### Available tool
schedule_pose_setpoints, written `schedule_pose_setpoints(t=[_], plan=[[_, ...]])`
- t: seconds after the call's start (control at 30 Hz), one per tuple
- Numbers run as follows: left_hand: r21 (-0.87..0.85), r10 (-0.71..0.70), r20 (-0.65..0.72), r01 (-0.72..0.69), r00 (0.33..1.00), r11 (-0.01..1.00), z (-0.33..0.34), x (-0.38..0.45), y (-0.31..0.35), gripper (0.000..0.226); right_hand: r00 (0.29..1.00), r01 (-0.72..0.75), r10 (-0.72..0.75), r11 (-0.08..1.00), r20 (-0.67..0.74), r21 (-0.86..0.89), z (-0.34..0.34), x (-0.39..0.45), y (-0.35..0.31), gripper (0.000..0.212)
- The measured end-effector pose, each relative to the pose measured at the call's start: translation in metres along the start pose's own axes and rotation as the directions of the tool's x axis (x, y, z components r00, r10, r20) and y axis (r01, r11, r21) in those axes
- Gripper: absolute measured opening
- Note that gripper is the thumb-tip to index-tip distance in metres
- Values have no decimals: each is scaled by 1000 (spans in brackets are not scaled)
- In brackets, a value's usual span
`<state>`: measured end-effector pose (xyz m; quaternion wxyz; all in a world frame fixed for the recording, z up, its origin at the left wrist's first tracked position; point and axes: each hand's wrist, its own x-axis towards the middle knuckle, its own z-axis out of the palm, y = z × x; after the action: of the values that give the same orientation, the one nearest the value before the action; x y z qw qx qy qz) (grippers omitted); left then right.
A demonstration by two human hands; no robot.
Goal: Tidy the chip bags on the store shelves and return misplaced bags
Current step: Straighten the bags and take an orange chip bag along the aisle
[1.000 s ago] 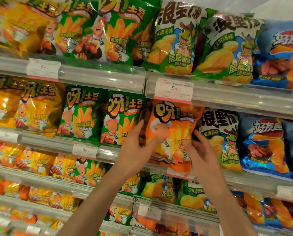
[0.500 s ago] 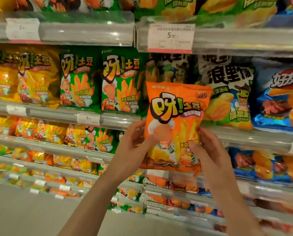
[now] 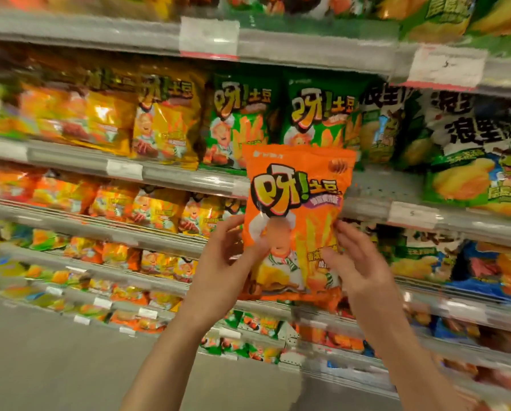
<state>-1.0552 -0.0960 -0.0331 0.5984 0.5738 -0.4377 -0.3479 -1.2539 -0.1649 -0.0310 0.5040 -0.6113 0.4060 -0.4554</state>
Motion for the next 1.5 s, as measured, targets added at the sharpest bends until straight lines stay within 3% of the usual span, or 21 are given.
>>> schedule_pose_setpoints(t=[0.17, 0.27, 0.4, 0.5, 0.63, 0.77, 0.9, 1.13, 1.23, 1.33, 1.5], plan=[[-14, -5, -165, 3, 986, 1000, -112, -29, -4, 32, 986, -8, 1, 999, 165, 41, 118, -8, -12, 56], [-9, -25, -287, 24, 957, 1000, -177, -43, -8, 40, 957, -6, -9, 999, 291, 51, 183, -10, -18, 66], [-18, -31, -466, 26, 884, 1000, -255, -58, -12, 51, 902, -24, -16, 996, 431, 86, 271, -10, -24, 68], [-83, -81, -563, 41, 822, 996, -305, -63, -16, 45, 857, -32, -21, 995, 515, 94, 335, -5, -24, 71], [-236, -181, -615, 40, 767, 971, -372, -58, -23, 38, 801, -57, -19, 993, 598, 108, 415, 7, -17, 66], [-164, -161, -682, 65, 714, 984, -440, -41, -30, 33, 765, -79, -27, 988, 643, 135, 501, 27, -9, 65], [-77, -138, -743, 121, 654, 990, -518, -16, -28, 37, 720, -143, -24, 973, 694, 181, 595, 52, -9, 49], [7, -63, -800, 114, 597, 993, -632, 16, -21, 36, 660, -127, -55, 975, 749, 184, 725, 81, -21, 51], [38, -37, -797, 113, 602, 993, -676, 39, -23, 46, 665, -86, -82, 979, 742, 185, 769, 99, -24, 44], [25, -39, -756, 89, 653, 996, -721, 69, -37, 48, 702, -54, -87, 983, 707, 175, 806, 120, -24, 48], [11, 9, -596, -3, 803, 1000, -786, 140, -60, 48, 877, 5, -74, 989, 475, 144, 848, 147, -28, 47]])
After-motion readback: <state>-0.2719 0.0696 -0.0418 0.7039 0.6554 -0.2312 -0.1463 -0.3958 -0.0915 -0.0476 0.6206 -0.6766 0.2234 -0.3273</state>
